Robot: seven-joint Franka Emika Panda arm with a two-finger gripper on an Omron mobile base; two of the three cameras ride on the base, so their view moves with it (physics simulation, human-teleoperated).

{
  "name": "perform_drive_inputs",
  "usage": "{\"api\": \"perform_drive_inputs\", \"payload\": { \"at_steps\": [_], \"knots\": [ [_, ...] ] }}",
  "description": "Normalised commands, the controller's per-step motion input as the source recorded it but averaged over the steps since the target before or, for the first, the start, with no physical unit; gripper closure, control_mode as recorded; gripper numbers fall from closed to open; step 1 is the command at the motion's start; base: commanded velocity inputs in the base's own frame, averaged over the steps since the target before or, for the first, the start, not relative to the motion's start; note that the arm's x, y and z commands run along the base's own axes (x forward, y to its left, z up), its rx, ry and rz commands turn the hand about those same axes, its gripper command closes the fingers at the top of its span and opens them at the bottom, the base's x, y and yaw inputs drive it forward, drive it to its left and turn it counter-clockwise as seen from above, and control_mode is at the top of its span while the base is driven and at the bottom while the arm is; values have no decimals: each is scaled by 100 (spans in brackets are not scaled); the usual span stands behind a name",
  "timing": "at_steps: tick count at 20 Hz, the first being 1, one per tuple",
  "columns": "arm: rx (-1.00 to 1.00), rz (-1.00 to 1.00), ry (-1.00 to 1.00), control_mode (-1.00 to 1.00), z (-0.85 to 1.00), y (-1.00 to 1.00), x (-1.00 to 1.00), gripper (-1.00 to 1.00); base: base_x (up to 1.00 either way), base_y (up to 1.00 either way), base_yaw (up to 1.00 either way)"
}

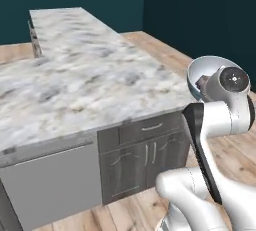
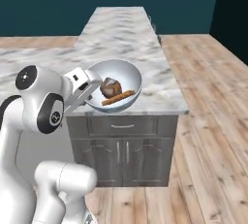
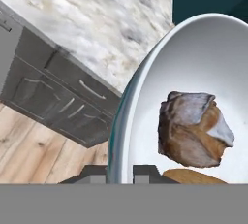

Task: Pick up the heated bread from the toaster oven and place it in the bowl. Then move the bread bowl to the dining counter.

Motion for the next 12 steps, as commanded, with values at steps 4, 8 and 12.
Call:
{"api": "perform_drive_inputs", "payload": {
  "at_steps": [4, 8, 12],
  "knots": [
    [0, 0, 0, 100, 0, 0, 0, 100, 97, -100, -21],
    [0, 0, 0, 100, 0, 0, 0, 100, 86, -100, -23],
    [0, 0, 0, 100, 0, 0, 0, 100, 72, -100, -25]
  ]
}}
